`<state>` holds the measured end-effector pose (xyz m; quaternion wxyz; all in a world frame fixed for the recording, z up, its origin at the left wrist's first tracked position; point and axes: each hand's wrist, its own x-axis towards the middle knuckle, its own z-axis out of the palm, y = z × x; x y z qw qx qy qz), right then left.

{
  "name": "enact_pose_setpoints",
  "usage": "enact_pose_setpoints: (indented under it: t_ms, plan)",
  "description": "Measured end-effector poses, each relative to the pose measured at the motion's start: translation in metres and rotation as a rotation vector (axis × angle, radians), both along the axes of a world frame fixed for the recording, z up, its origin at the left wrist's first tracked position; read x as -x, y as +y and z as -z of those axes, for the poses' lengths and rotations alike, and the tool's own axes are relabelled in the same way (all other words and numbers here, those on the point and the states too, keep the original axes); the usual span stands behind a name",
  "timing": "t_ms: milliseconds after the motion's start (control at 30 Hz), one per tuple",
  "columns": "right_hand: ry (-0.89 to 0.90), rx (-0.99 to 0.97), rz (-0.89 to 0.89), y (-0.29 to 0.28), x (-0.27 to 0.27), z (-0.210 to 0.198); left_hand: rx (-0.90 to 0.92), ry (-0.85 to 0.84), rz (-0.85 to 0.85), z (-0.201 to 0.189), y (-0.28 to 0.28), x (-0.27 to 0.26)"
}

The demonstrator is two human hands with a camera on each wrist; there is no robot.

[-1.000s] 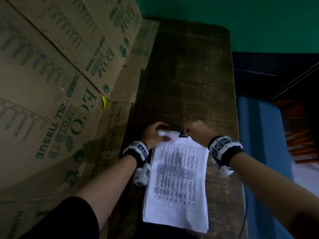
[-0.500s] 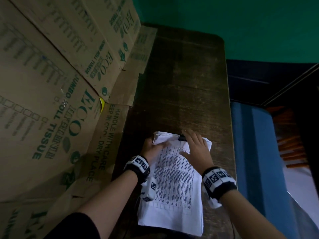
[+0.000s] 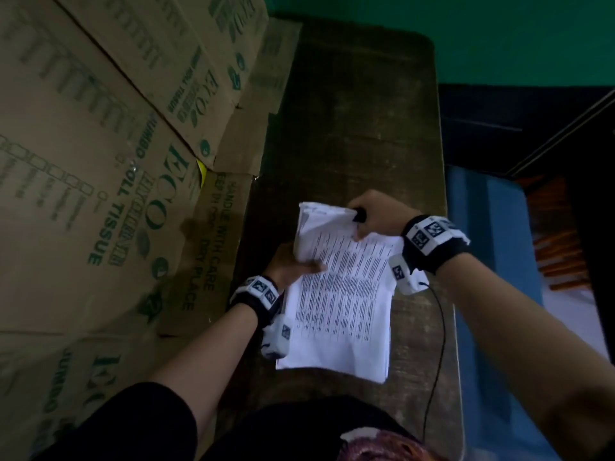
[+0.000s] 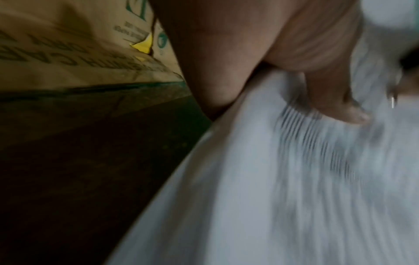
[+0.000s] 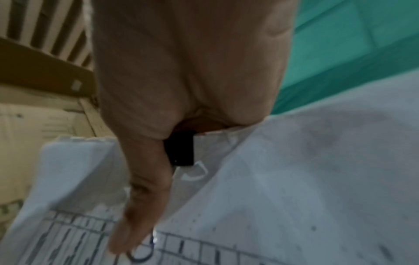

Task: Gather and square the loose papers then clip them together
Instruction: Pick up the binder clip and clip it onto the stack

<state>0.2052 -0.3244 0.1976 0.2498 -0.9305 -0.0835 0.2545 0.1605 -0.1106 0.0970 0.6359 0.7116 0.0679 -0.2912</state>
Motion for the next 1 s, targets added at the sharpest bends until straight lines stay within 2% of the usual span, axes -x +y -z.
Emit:
enact_pose_setpoints:
  t_ms: [67, 133, 233, 267, 333, 400, 467, 533, 600, 667, 733, 833, 900, 1000]
  plan:
    - [-0.093, -0.05, 0.029, -0.004, 0.008, -0.007, -0.058, 0.035, -0.013, 0.012, 0.006, 0.022]
    - [-0.218, -0.108, 0.154, -0.012, 0.022, -0.002, -0.05, 0.042, -0.1, 0.013, 0.002, 0.031]
    - [-0.482, -0.132, 0.56, -0.033, 0.049, 0.02, 0.038, 0.056, -0.146, 0.009, -0.002, 0.027]
    - [-0.463, -0.14, 0.723, -0.043, 0.061, 0.033, 0.051, 0.059, -0.155, 0.009, -0.001, 0.025]
    - [-0.149, -0.198, 0.965, -0.055, 0.093, 0.059, 0.049, 0.083, -0.165, 0.013, 0.001, 0.021]
    - [0.181, -0.422, 0.938, -0.056, 0.13, 0.086, 0.073, 0.099, -0.162, 0.014, -0.001, 0.017]
    - [0.393, -0.659, 0.865, -0.047, 0.159, 0.097, 0.132, 0.1, -0.147, 0.006, -0.008, 0.012]
    - [0.399, -0.802, 0.902, -0.041, 0.172, 0.097, 0.163, 0.086, -0.117, -0.003, -0.019, 0.005]
    - [0.275, -0.865, 1.022, -0.045, 0.172, 0.097, 0.156, 0.086, -0.071, -0.005, -0.031, -0.001]
    - [0.153, -0.807, 1.115, -0.057, 0.163, 0.103, 0.132, 0.094, 0.048, 0.005, -0.042, -0.007]
    - [0.106, -0.695, 1.146, -0.072, 0.151, 0.113, 0.044, 0.092, 0.198, 0.021, -0.055, -0.01]
    - [0.029, -0.505, 1.13, -0.095, 0.135, 0.131, -0.064, 0.054, 0.243, 0.033, -0.077, -0.018]
    - [-0.021, -0.399, 1.123, -0.108, 0.123, 0.134, -0.126, -0.004, 0.266, 0.027, -0.093, -0.025]
    - [0.006, -0.283, 1.084, -0.123, 0.108, 0.135, -0.278, -0.072, 0.354, 0.025, -0.112, -0.035]
